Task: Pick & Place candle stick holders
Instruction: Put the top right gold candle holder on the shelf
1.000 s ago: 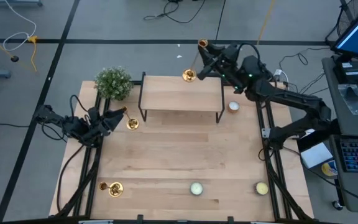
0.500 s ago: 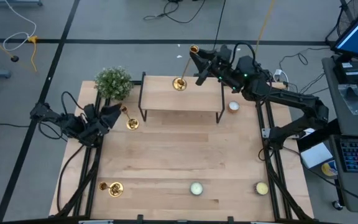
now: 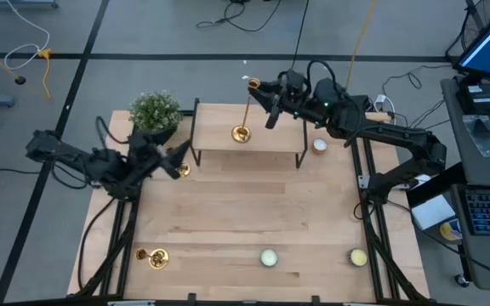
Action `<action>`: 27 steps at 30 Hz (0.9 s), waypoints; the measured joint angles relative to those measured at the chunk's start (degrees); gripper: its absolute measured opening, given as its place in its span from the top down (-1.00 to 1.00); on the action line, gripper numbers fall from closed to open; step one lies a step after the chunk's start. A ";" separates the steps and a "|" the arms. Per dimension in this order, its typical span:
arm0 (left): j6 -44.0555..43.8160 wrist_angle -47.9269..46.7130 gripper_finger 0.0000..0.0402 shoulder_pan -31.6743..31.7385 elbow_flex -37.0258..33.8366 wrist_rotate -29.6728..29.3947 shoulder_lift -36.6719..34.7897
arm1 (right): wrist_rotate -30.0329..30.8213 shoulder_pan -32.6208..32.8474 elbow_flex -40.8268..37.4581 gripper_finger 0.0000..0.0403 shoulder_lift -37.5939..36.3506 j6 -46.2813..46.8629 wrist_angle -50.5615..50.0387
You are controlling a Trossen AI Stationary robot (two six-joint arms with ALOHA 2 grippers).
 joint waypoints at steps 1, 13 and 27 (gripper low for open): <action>0.77 -0.69 -0.82 0.89 2.03 0.51 1.91 | -1.04 0.19 -0.02 0.53 0.00 0.30 -0.36; 0.59 -16.45 -0.82 11.54 22.13 13.41 20.66 | -13.46 2.51 -0.07 0.53 -0.02 1.03 -5.43; -8.84 -26.15 -0.82 18.81 31.37 28.24 29.33 | -18.51 3.65 -0.11 0.53 -0.09 0.00 -11.01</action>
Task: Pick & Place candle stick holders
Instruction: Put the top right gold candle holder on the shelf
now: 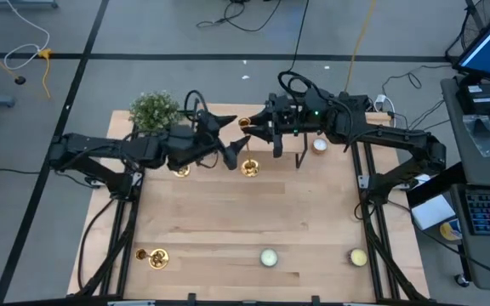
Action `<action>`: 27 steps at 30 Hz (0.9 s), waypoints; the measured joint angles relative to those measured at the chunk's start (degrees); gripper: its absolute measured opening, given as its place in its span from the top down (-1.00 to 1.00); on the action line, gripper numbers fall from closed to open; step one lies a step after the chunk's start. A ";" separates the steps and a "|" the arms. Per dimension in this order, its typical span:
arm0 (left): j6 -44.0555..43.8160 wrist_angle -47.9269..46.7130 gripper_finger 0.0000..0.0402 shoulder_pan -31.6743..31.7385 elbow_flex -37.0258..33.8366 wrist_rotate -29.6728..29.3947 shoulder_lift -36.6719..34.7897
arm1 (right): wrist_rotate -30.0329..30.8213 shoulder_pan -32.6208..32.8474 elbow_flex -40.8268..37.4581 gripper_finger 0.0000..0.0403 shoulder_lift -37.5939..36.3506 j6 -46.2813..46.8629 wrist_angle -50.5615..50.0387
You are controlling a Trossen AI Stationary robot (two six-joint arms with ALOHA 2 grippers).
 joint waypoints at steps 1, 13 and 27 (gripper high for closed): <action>-1.04 -0.66 -0.82 0.38 0.00 0.59 0.00 | -0.06 0.05 0.00 0.53 0.00 0.00 -0.14; -3.62 -1.74 -0.82 2.88 0.00 5.05 -0.02 | -0.68 0.73 0.00 0.53 0.00 0.03 -0.63; -3.29 -2.08 -0.56 5.07 -0.02 11.36 -0.02 | -1.02 1.58 0.00 0.53 0.00 1.33 0.06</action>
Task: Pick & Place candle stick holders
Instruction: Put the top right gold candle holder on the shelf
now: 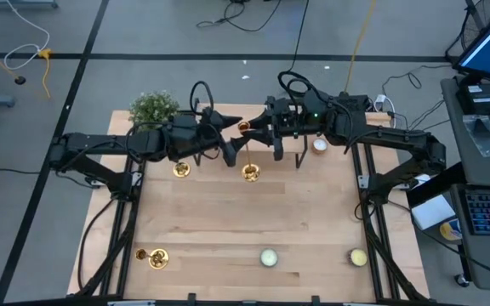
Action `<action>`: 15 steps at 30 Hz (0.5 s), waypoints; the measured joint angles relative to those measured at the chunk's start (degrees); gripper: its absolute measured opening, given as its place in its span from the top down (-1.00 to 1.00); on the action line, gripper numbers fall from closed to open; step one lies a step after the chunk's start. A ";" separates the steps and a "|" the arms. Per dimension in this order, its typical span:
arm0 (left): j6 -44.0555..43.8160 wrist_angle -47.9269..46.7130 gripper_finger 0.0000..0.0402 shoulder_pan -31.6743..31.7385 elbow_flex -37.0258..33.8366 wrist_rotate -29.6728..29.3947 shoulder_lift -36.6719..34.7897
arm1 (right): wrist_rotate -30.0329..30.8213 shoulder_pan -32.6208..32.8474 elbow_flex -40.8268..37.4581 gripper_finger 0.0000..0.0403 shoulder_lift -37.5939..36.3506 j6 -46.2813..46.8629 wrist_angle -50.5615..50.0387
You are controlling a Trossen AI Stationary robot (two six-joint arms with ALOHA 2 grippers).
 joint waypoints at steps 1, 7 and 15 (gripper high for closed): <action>0.27 0.11 -0.49 0.00 0.00 0.11 0.00 | 0.19 0.11 0.00 0.53 0.00 -0.02 0.08; 0.28 0.71 -0.07 0.30 -0.02 2.76 0.00 | 0.41 0.18 0.00 0.53 0.02 0.00 0.15; -0.09 3.11 0.39 0.59 -0.09 6.02 0.02 | 0.37 0.18 -0.52 0.53 -0.02 0.04 0.77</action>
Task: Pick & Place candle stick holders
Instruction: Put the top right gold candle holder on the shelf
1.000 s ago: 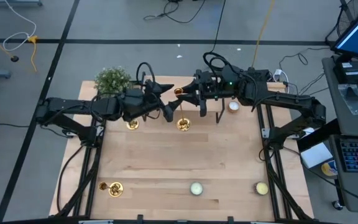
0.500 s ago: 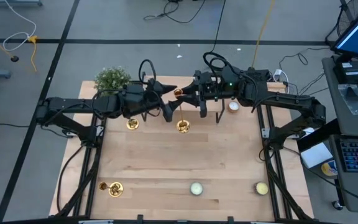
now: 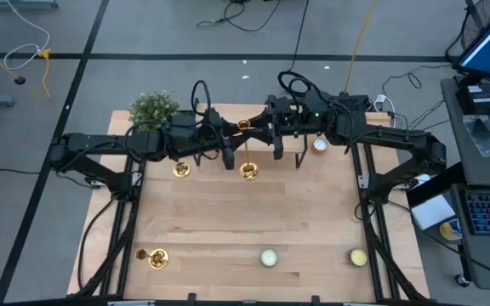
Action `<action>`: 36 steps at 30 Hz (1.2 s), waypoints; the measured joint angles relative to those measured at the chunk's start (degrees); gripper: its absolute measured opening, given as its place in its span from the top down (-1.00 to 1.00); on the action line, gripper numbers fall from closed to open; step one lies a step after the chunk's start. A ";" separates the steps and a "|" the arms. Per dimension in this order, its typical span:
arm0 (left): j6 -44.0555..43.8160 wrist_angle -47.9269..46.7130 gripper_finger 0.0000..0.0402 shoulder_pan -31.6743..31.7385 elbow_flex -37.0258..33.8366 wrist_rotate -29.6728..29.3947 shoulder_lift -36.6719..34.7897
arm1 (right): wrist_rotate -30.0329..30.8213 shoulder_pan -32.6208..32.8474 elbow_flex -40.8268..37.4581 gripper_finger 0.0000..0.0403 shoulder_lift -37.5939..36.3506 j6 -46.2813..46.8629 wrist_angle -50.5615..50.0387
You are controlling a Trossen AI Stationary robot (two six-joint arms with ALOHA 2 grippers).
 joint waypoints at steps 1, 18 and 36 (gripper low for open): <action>0.00 0.03 0.44 0.00 -0.01 0.16 0.03 | 0.00 0.00 -0.23 0.53 0.00 0.14 0.05; -2.01 -0.23 0.84 0.35 -0.07 2.54 0.11 | -0.22 0.00 -1.42 0.47 -0.09 0.22 -0.07; -1.54 -1.65 0.84 0.44 -0.02 2.08 -0.07 | 4.47 0.09 -1.62 0.13 0.13 -0.66 -0.11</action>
